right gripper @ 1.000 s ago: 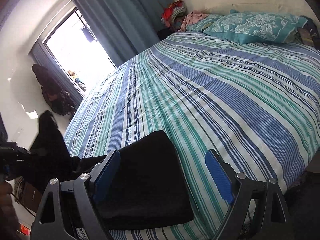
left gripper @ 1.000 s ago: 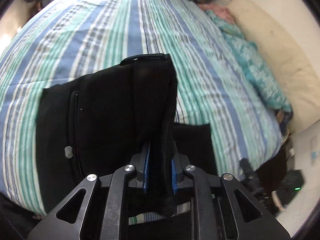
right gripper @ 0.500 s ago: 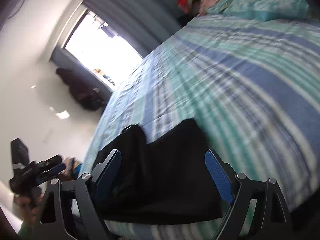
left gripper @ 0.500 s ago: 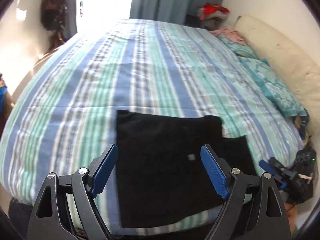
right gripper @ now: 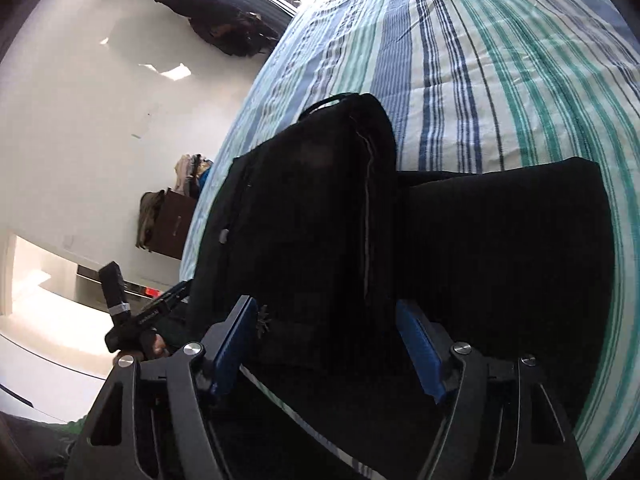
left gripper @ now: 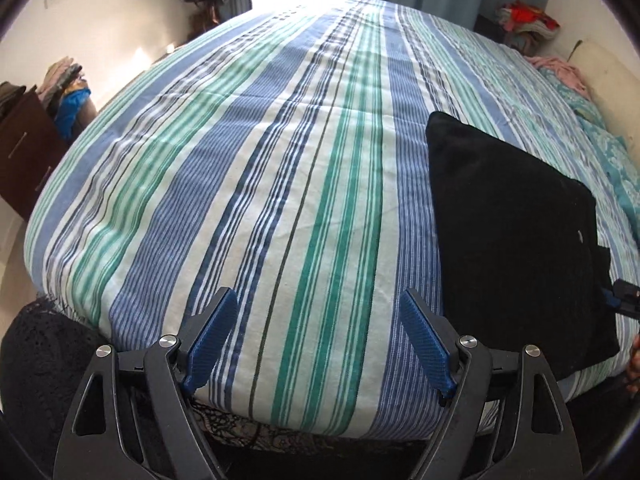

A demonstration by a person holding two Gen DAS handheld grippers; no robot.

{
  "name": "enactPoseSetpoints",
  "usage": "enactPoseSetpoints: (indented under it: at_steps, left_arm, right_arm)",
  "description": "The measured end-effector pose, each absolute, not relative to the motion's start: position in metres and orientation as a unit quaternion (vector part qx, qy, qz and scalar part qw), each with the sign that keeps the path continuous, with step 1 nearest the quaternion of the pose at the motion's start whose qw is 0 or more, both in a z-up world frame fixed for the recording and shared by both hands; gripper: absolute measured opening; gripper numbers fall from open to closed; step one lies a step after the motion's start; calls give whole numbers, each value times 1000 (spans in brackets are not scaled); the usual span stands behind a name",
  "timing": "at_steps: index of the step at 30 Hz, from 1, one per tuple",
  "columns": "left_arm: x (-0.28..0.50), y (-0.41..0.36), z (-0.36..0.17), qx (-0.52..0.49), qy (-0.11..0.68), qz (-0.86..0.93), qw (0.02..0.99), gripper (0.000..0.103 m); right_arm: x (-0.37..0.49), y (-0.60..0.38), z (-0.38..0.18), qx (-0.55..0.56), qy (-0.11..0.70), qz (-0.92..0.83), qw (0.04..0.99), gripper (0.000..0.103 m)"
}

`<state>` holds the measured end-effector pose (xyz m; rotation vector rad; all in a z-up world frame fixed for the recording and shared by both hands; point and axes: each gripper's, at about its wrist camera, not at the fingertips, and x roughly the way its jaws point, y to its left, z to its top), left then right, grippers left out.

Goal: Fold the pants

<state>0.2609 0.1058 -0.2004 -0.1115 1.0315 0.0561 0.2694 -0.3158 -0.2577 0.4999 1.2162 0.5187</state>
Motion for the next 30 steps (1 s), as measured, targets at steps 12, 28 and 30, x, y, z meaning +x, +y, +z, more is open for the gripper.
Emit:
enactPoseSetpoints:
  at_steps: [12,28,30]
  left_arm:
    - [267,109,-211,-63,507,34,859,85]
    - [267,105,-221,-66,523,33,849,85]
    - [267,110,-219,-73,521,38,849,85]
  right_arm:
    - [284,-310,-265,223,571,295,733,69]
    - [305,-270,-281,238,601,288,707,33]
    - [301,-271,-268,249,582,289,718,19]
